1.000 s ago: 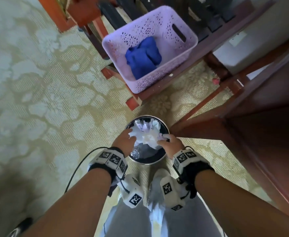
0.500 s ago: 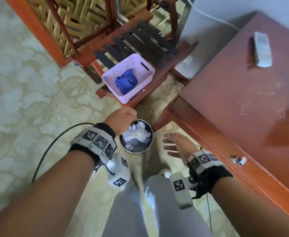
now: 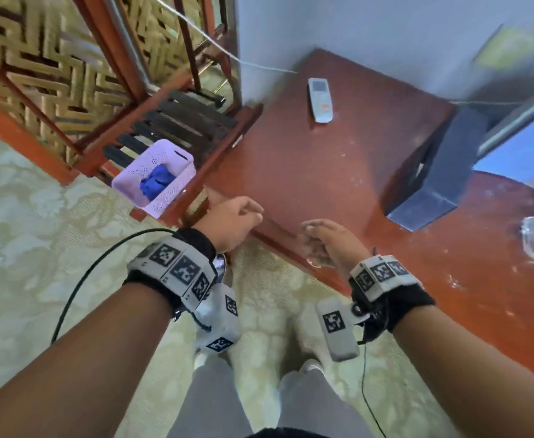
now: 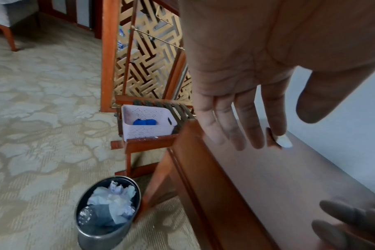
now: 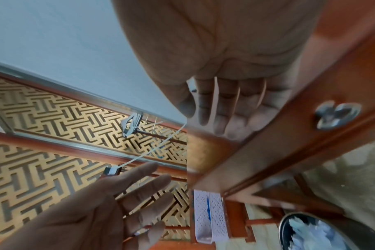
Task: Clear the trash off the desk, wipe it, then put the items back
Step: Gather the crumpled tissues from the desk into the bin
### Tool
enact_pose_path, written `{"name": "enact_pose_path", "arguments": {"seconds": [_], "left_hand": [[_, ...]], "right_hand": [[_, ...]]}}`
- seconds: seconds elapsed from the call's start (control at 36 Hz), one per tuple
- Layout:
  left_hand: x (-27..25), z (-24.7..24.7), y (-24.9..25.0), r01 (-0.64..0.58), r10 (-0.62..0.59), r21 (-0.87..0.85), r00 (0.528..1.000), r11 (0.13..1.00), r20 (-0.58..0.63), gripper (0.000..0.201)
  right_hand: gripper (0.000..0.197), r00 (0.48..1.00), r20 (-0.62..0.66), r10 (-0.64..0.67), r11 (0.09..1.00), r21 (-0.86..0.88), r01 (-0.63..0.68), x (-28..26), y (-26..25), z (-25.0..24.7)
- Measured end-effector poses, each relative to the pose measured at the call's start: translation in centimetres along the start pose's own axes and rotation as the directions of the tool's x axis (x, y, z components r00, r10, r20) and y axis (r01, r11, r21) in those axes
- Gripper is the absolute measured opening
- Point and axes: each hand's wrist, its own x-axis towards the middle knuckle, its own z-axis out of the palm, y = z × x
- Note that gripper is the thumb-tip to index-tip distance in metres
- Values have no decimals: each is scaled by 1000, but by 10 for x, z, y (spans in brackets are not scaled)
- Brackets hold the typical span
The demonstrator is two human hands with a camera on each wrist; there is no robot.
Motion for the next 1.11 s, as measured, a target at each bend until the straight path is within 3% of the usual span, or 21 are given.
{"name": "enact_pose_path", "arguments": {"seconds": [0.11, 0.25, 0.47, 0.64, 0.92, 1.11], "left_hand": [[9, 54, 58, -63, 63, 32, 998, 998, 0, 15], [24, 126, 130, -155, 156, -50, 987, 987, 22, 16], [32, 205, 196, -170, 185, -82, 953, 982, 239, 13], [40, 238, 224, -240, 248, -68, 905, 968, 345, 12], [65, 252, 236, -336, 301, -5, 838, 942, 456, 13], [83, 254, 249, -366, 319, 14, 829, 931, 459, 15]], "right_hand": [[12, 998, -65, -14, 999, 41, 16, -21, 3, -72], [13, 982, -190, -19, 998, 49, 29, -45, 10, -162], [20, 944, -330, 4, 995, 96, 29, -75, 22, -259], [13, 910, -413, 30, 981, 185, 52, -87, 26, -291], [18, 874, -486, 11, 987, 146, 68, -81, 17, -308], [17, 845, -535, -7, 995, 84, 61, -70, 15, -320]]}}
